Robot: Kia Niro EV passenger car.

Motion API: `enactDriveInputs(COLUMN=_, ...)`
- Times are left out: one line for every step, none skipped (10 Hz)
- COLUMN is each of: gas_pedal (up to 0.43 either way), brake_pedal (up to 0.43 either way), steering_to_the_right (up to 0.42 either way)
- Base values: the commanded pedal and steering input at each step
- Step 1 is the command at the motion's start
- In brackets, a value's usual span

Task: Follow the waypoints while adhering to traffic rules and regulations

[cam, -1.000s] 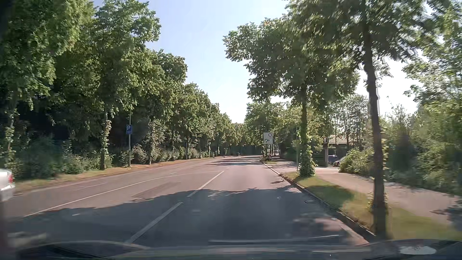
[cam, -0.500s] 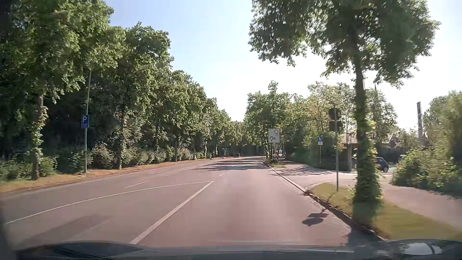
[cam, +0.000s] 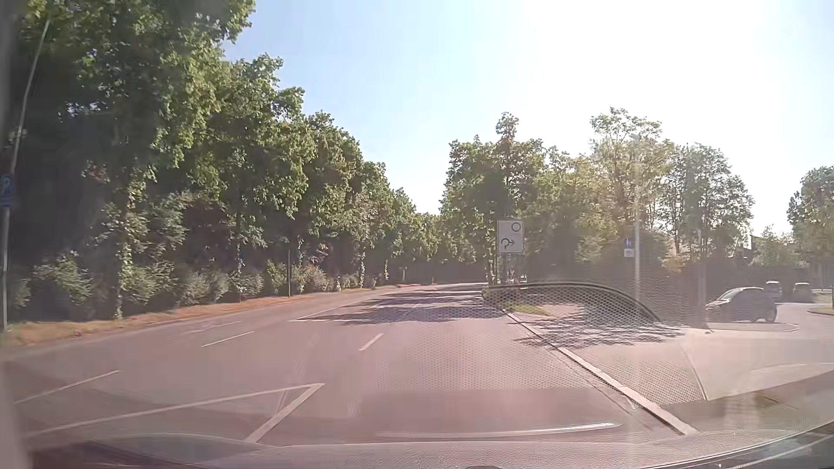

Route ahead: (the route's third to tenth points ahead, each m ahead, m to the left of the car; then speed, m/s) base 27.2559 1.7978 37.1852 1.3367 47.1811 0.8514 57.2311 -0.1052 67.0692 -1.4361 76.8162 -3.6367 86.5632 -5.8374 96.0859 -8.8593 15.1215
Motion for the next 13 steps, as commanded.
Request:
enactDriveInputs(gas_pedal=0.11, brake_pedal=0.012, steering_to_the_right=0.001)
enactDriveInputs(gas_pedal=0.11, brake_pedal=0.012, steering_to_the_right=0.005)
enactDriveInputs(gas_pedal=0.087, brake_pedal=0.012, steering_to_the_right=0.006)
enactDriveInputs(gas_pedal=0.087, brake_pedal=0.006, steering_to_the_right=0.006)
enactDriveInputs(gas_pedal=0.087, brake_pedal=0.006, steering_to_the_right=0.006)
enactDriveInputs(gas_pedal=0.087, brake_pedal=0.012, steering_to_the_right=0.005)
enactDriveInputs(gas_pedal=0.079, brake_pedal=0.012, steering_to_the_right=0.004)
enactDriveInputs(gas_pedal=0.079, brake_pedal=0.012, steering_to_the_right=0.004)
enactDriveInputs(gas_pedal=0.067, brake_pedal=0.012, steering_to_the_right=0.005)
enactDriveInputs(gas_pedal=0.047, brake_pedal=0.012, steering_to_the_right=0.005)
enactDriveInputs(gas_pedal=0.0, brake_pedal=0.012, steering_to_the_right=0.005)
enactDriveInputs(gas_pedal=0.0, brake_pedal=0.012, steering_to_the_right=0.007)
enactDriveInputs(gas_pedal=0.0, brake_pedal=0.012, steering_to_the_right=0.009)
